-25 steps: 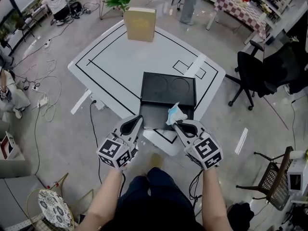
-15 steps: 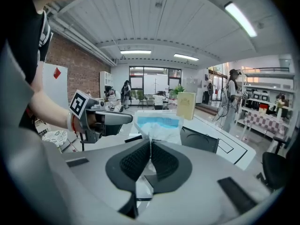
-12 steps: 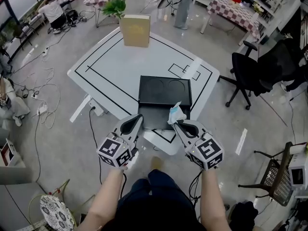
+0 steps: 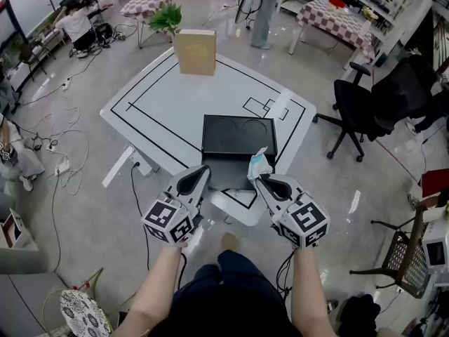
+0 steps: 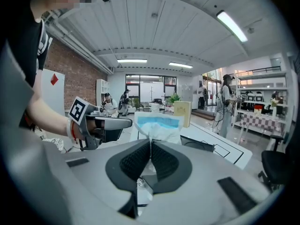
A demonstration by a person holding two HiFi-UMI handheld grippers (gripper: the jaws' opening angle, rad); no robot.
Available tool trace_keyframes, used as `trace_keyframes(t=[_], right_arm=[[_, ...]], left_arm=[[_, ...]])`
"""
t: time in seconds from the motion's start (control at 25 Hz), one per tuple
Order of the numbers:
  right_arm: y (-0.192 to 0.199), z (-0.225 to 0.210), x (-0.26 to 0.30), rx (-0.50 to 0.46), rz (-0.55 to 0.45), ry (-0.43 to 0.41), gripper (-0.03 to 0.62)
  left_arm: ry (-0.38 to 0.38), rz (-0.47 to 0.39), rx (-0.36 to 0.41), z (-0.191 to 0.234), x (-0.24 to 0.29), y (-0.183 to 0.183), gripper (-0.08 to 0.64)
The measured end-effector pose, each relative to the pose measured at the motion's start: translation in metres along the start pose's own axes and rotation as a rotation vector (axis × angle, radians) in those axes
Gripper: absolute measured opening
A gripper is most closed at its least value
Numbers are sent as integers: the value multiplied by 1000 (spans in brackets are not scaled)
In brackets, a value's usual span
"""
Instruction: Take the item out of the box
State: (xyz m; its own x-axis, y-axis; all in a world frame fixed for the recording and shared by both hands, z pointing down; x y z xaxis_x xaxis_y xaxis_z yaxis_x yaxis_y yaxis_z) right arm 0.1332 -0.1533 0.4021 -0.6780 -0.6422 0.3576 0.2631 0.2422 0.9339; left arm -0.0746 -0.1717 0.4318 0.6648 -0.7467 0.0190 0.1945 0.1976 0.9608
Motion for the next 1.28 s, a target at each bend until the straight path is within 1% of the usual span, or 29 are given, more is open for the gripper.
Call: trace_keyframes(t=[0.36, 0.64, 1.28], right_arm=[[-11, 5, -14, 18, -66, 20, 11], [-20, 8, -21, 14, -99, 30, 11], [-35, 4, -38, 55, -211, 60, 11]], left_arm=[[12, -17, 11, -6, -4, -13, 8], [21, -43, 27, -12, -6, -27, 8], [13, -92, 40, -18, -9, -48, 8]])
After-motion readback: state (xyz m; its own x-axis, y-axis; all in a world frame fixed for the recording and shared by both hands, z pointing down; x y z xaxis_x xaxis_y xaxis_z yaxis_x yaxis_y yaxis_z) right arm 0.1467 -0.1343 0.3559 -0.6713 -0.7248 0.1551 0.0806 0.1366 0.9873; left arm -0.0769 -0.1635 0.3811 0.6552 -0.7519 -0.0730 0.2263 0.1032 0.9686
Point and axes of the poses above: the fingertips, and each gripper's own axes: x forward along the fingers, z to its left, y out of its underside, the point moved 7 cm from there along -x, backward along the fingers
